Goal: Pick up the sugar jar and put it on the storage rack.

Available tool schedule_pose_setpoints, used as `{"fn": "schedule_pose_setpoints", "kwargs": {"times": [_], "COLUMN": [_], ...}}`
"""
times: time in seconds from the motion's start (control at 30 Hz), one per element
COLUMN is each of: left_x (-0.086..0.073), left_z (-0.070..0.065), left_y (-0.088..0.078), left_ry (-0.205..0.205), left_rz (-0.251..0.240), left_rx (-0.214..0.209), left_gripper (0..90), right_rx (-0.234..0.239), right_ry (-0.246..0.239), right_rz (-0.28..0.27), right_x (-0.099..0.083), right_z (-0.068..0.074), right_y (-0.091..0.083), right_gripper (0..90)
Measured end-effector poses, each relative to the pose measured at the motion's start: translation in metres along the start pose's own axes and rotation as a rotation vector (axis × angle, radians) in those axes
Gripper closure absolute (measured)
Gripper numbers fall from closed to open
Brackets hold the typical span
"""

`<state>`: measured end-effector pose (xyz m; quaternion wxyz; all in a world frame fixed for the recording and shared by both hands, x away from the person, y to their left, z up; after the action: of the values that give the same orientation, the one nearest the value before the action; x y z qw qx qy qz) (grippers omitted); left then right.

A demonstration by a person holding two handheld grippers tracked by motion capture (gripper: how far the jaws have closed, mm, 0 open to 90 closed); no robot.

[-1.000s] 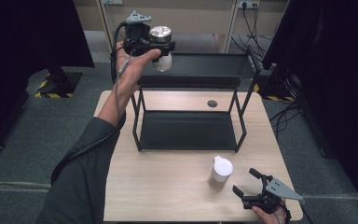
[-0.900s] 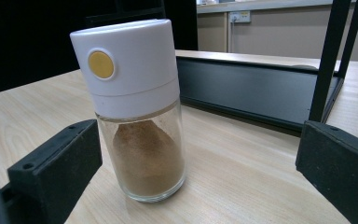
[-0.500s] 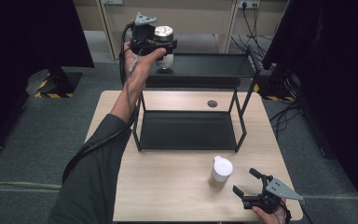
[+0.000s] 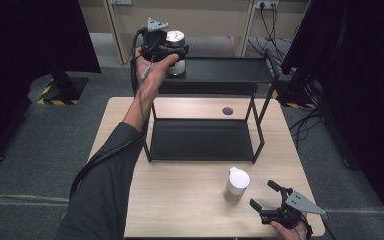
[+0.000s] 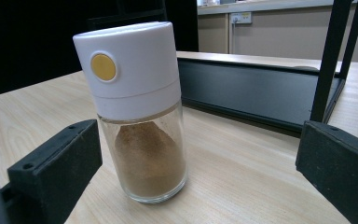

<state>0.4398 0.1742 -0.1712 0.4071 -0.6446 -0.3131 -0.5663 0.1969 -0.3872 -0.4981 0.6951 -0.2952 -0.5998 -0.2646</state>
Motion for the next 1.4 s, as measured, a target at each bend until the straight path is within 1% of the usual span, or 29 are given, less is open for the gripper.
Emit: {"fn": "schedule_pose_setpoints", "kwargs": {"times": [0.1,0.17,0.3,0.4,0.57,0.6,0.63,0.67,0.73,0.77,0.8,0.83,0.9,0.97,1.13,1.33,1.4], "left_x": [-0.003,-0.004,-0.005,-0.005,-0.009,-0.01,-0.01,-0.009,-0.009,-0.008,-0.008,-0.007,-0.007,-0.007,-0.006,-0.003,-0.003], "left_z": [0.001,0.0,-0.002,-0.006,-0.008,-0.01,-0.01,-0.011,-0.012,-0.013,-0.014,-0.014,-0.014,-0.015,-0.013,-0.013,-0.013], "left_y": [0.0,0.0,0.001,0.001,0.001,0.001,0.001,0.0,0.0,-0.001,-0.002,-0.003,-0.004,-0.006,-0.012,-0.022,-0.025], "left_ry": [-0.002,0.011,0.016,0.032,0.031,0.029,0.029,0.013,0.011,0.007,0.003,-0.01,-0.01,-0.019,-0.034,-0.032,-0.037], "left_rz": [-0.012,-0.014,-0.019,-0.018,-0.032,-0.035,-0.035,-0.039,-0.04,-0.04,-0.037,-0.04,-0.039,-0.04,-0.045,-0.045,-0.049], "left_rx": [-0.002,0.001,0.005,0.017,0.026,0.035,0.035,0.041,0.049,0.058,0.065,0.066,0.068,0.078,0.053,0.031,0.024], "left_gripper": [31.1,31.1,31.0,31.0,30.4,26.9,22.0,18.6,12.7,10.5,10.5,7.3,5.9,1.0,0.2,0.0,0.2], "right_rx": [0.0,0.0,0.0,0.0,0.0,0.0,0.001,0.0,0.0,0.0,0.0,0.001,0.001,0.002,0.001,0.001,0.001], "right_ry": [-0.001,-0.001,-0.002,-0.002,-0.001,-0.002,-0.002,-0.002,-0.002,-0.002,-0.002,-0.001,-0.003,-0.004,-0.002,-0.004,-0.004], "right_rz": [0.001,0.002,0.001,0.001,0.001,0.002,0.002,0.002,0.001,0.001,0.001,0.003,0.004,0.004,0.006,0.005,0.006], "right_x": [0.0,0.0,0.0,0.0,0.0,0.0,0.0,0.0,0.0,0.0,0.0,0.0,0.0,0.0,0.0,0.0,0.0], "right_z": [0.0,0.0,0.0,0.0,0.0,0.0,0.0,0.0,0.0,0.0,0.0,0.001,0.0,0.001,0.001,0.001,0.001], "right_y": [0.0,0.0,0.0,0.0,0.0,0.0,0.0,0.0,0.0,0.0,0.0,0.001,0.001,0.001,0.001,0.001,0.001], "right_gripper": [0.5,0.5,0.5,0.5,0.5,0.5,0.5,0.5,0.5,0.5,0.5,0.5,0.5,0.5,0.5,0.5,0.5]}}
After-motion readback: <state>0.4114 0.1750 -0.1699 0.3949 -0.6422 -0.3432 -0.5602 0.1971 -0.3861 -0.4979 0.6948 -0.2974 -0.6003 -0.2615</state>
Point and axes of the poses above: each handheld gripper's, and its own axes: y roughly forward along the jaws, x roughly out of its top, z roughly to its left, the point moved 1 cm from there along y, roughly forward along the jaws, and after that the axes turned 5 degrees about -z, right-handed, at the moved point
